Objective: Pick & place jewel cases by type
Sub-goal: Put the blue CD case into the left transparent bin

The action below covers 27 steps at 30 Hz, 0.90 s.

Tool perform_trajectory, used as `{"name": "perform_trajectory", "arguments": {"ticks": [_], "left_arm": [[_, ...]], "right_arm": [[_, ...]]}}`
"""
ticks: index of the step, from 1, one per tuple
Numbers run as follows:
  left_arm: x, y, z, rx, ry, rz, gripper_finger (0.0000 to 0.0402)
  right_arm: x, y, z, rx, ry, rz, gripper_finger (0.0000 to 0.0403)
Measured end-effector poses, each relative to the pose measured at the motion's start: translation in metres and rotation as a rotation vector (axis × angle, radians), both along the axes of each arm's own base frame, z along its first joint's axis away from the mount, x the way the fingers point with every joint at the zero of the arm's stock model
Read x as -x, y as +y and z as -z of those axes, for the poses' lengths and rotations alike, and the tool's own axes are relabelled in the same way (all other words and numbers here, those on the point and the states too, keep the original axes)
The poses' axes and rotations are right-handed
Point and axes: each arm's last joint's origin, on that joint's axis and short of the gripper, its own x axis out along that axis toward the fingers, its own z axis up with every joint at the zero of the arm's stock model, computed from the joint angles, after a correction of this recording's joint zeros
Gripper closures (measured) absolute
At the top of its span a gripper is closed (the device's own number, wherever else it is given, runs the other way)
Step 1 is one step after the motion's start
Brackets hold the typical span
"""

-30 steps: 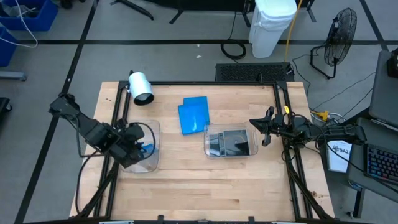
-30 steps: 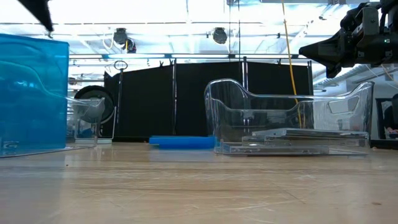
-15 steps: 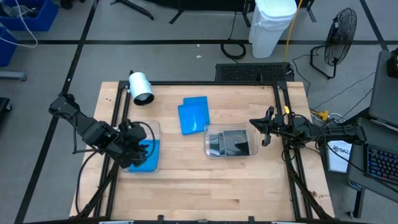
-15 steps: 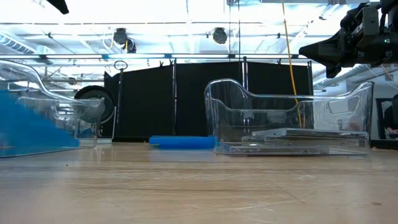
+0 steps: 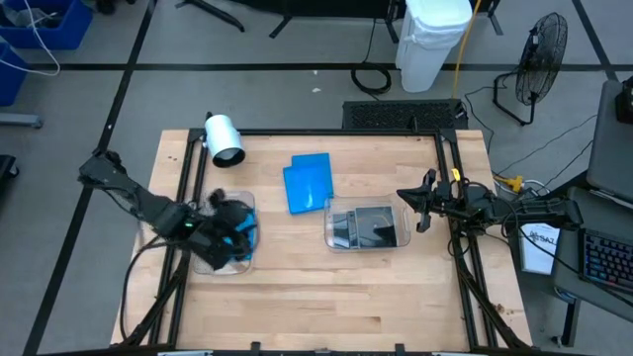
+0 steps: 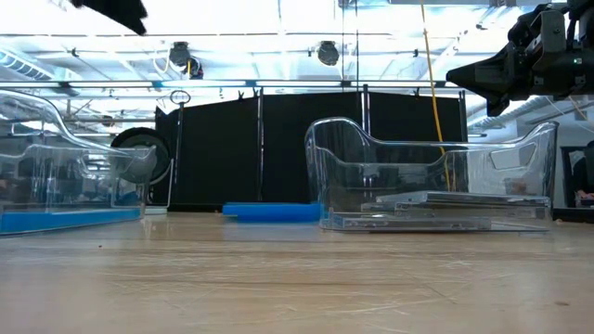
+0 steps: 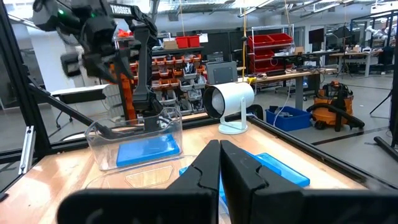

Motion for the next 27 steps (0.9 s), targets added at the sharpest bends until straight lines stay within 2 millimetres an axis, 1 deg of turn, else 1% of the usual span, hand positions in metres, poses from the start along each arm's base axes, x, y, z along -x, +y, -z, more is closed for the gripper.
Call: {"name": "perform_trajectory", "arguments": {"ticks": [4,6,8,11,13,15,17,21,24,27], "left_arm": [[-0.037,-0.003,0.029,-0.107,0.004,0.249,0.0227],[-0.058,-0.007,0.037,-0.151,-0.03,0.365,0.0227],[-0.078,-0.008,0.048,-0.207,-0.017,0.421,0.0227],[-0.104,-0.004,0.066,-0.295,0.079,0.384,0.0227],[-0.116,-0.002,0.081,-0.383,0.175,0.339,0.0227],[-0.129,-0.003,0.097,-0.47,0.265,0.302,0.0227],[-0.142,-0.006,0.112,-0.521,0.333,0.286,0.0227],[-0.162,-0.014,0.136,-0.549,0.438,0.287,0.0227],[-0.174,-0.016,0.152,-0.539,0.476,0.263,0.0227],[-0.18,-0.014,0.168,-0.552,0.549,0.247,0.0227]], "right_arm": [[0.0,0.0,0.0,0.0,0.0,0.0,0.0399],[0.0,0.0,0.0,0.0,0.0,0.0,0.0399],[0.0,0.0,0.0,0.0,0.0,0.0,0.0398],[0.0,0.0,0.0,0.0,0.0,0.0,0.0399],[0.0,0.0,0.0,0.0,0.001,0.0,0.0398],[0.0,0.0,0.0,0.0,0.001,0.0,0.0399],[0.0,0.0,0.0,0.0,0.001,0.0,0.0399],[0.0,0.0,0.0,0.0,0.0,0.0,0.0399],[0.0,0.0,0.0,0.0,0.0,0.0,0.0398],[0.0,0.0,0.0,0.0,0.0,0.0,0.0399]]}}
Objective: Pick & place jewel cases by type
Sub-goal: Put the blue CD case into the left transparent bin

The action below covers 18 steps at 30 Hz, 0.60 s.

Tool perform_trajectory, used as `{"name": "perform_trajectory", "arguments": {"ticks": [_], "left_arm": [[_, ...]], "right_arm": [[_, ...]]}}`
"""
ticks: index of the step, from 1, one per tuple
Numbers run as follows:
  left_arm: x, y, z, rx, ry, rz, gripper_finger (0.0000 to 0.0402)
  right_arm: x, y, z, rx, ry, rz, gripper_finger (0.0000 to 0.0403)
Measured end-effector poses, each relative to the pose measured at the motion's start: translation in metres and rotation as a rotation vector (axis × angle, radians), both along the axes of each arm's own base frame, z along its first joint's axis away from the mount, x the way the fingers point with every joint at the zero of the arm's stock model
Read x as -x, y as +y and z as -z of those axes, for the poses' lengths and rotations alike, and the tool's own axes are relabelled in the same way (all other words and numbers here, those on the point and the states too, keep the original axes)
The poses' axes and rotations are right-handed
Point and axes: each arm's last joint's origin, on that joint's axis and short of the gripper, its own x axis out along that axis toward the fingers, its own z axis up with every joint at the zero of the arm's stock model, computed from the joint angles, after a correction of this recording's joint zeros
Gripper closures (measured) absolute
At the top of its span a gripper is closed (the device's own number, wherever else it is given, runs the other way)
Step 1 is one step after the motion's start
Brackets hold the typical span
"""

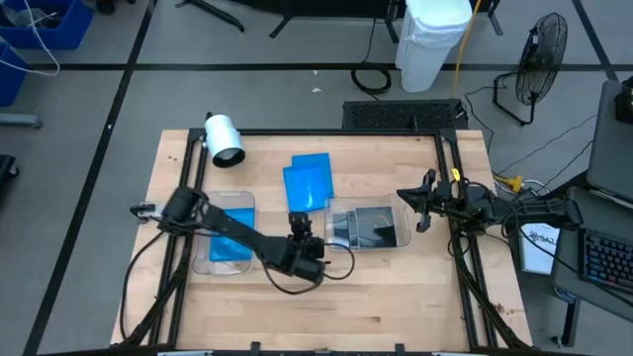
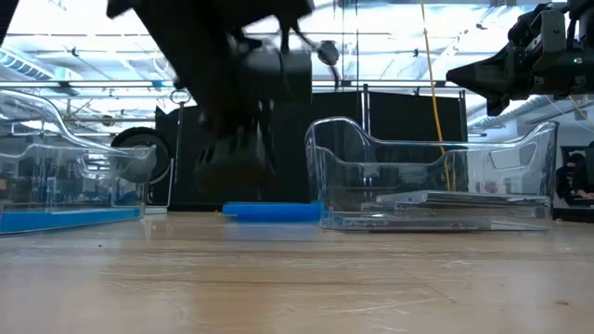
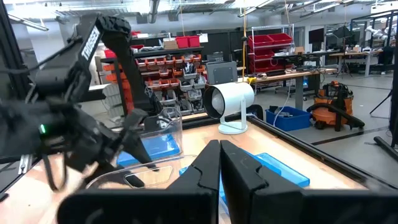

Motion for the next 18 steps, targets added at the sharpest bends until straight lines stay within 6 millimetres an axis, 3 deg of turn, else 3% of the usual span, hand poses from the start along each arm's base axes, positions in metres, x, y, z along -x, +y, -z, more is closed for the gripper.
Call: {"name": "perform_trajectory", "arguments": {"ticks": [7,18], "left_arm": [[0.006,0.02,0.027,-0.079,0.118,-0.134,0.0227],[0.005,0.046,0.033,0.068,0.126,-0.299,0.0227]], "right_arm": [[0.0,0.0,0.0,0.0,0.0,0.0,0.0399],[0.0,0.0,0.0,0.0,0.0,0.0,0.0399]]}}
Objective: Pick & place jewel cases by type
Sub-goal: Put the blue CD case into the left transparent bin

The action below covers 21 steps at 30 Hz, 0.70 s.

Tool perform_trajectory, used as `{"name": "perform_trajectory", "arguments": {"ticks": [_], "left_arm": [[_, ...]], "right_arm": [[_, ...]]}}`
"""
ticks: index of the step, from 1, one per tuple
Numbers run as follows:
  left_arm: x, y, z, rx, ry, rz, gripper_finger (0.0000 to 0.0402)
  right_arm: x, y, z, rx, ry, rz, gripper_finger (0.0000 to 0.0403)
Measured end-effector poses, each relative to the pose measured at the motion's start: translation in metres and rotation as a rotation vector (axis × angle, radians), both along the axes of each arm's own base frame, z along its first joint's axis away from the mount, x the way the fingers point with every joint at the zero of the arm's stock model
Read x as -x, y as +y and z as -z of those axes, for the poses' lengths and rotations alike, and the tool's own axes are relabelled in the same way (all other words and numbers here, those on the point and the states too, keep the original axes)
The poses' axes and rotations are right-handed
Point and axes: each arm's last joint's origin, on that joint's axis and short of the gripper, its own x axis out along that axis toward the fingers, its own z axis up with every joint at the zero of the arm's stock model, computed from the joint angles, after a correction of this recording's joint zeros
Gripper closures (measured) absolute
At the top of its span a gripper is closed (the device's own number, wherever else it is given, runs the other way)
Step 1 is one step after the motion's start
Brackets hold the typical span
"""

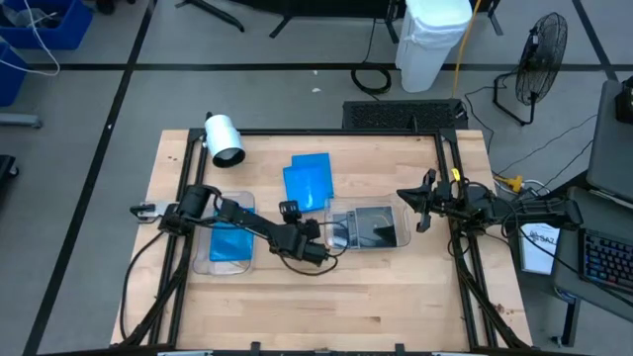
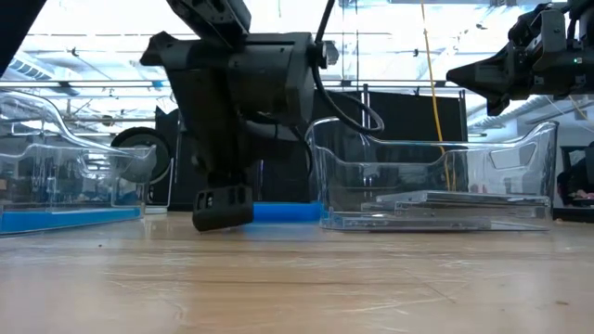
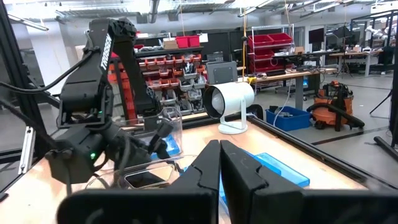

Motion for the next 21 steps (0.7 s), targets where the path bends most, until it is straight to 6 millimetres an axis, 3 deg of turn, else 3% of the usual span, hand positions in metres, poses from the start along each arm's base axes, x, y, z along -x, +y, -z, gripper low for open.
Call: {"name": "perform_trajectory", "arguments": {"ticks": [11,21], "left_arm": [[-0.007,0.022,0.0,0.059,-0.05,-0.085,0.0227],[-0.008,0.029,0.0,0.073,-0.056,-0.117,0.0235]], "right_arm": [[0.0,0.0,0.0,0.0,0.0,0.0,0.0399],[0.0,0.0,0.0,0.0,0.0,0.0,0.0399]]}}
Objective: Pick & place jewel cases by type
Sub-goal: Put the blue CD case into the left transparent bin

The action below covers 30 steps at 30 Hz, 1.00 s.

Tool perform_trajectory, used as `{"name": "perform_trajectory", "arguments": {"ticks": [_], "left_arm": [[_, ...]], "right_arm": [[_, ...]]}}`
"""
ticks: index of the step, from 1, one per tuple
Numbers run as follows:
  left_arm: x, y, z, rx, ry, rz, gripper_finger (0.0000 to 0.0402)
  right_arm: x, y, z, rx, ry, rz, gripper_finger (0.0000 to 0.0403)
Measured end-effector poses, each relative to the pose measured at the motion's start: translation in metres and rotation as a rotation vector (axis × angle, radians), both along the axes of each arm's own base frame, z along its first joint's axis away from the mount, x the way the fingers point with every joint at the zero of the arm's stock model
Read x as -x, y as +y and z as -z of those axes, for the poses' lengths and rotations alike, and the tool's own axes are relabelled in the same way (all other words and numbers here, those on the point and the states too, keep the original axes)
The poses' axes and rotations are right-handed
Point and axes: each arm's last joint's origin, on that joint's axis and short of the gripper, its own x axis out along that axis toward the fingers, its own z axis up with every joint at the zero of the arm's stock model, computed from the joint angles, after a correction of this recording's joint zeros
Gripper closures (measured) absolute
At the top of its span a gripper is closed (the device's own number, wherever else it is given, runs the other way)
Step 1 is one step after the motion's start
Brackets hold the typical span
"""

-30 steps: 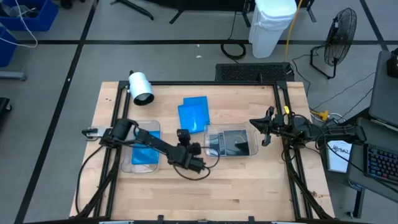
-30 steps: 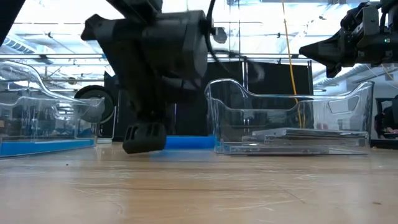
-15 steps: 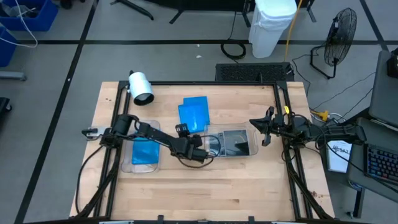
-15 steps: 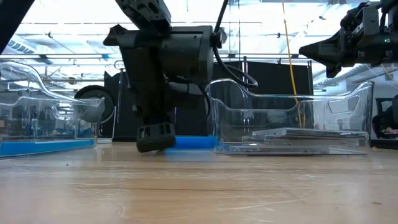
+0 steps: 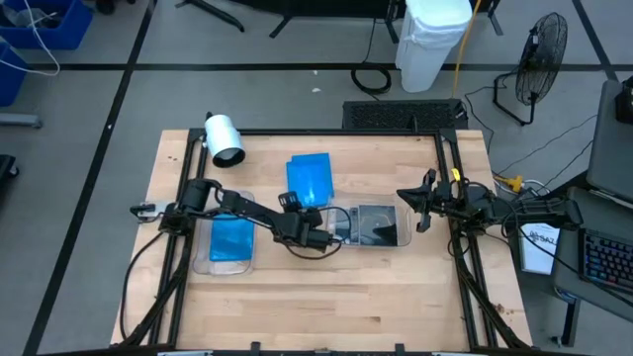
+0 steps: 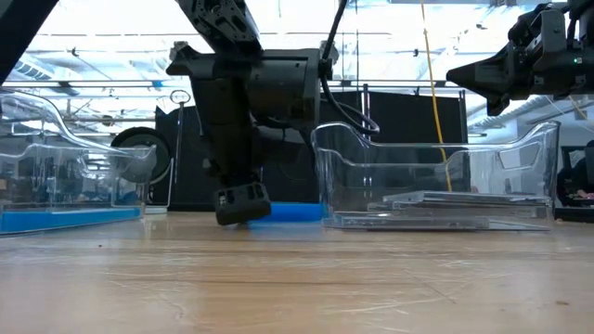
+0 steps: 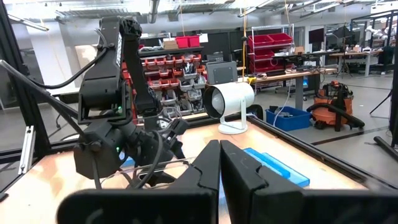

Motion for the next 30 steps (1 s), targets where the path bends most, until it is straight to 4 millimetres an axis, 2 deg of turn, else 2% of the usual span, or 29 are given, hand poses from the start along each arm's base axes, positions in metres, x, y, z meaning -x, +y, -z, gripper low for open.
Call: {"name": "perform_trajectory", "arguments": {"ticks": [3,7,9,21,25,27,30], "left_arm": [[0.0,0.0,0.001,0.013,-0.012,-0.017,0.0274],[0.001,-0.003,0.001,0.016,-0.031,-0.038,0.0371],[0.001,-0.005,0.001,0.018,-0.046,-0.048,0.039],[0.008,-0.045,0.002,0.022,-0.064,0.029,0.0399],[0.012,-0.06,-0.001,-0.123,-0.045,0.142,0.0398],[0.013,-0.067,-0.001,-0.145,-0.01,0.218,0.0387],[0.015,-0.075,-0.001,-0.145,0.029,0.282,0.0348]], "right_arm": [[0.0,0.0,0.0,0.0,0.0,0.0,0.0399],[0.0,0.0,0.0,0.0,0.0,0.0,0.0399],[0.0,0.0,0.0,0.0,0.0,0.0,0.0399],[0.0,0.0,0.0,0.0,0.0,0.0,0.0399],[0.0,0.0,0.0,0.0,0.0,0.0,0.0398],[0.0,0.0,0.0,0.0,0.0,0.0,0.0399],[0.0,0.0,0.0,0.0,0.0,0.0,0.0398]]}}
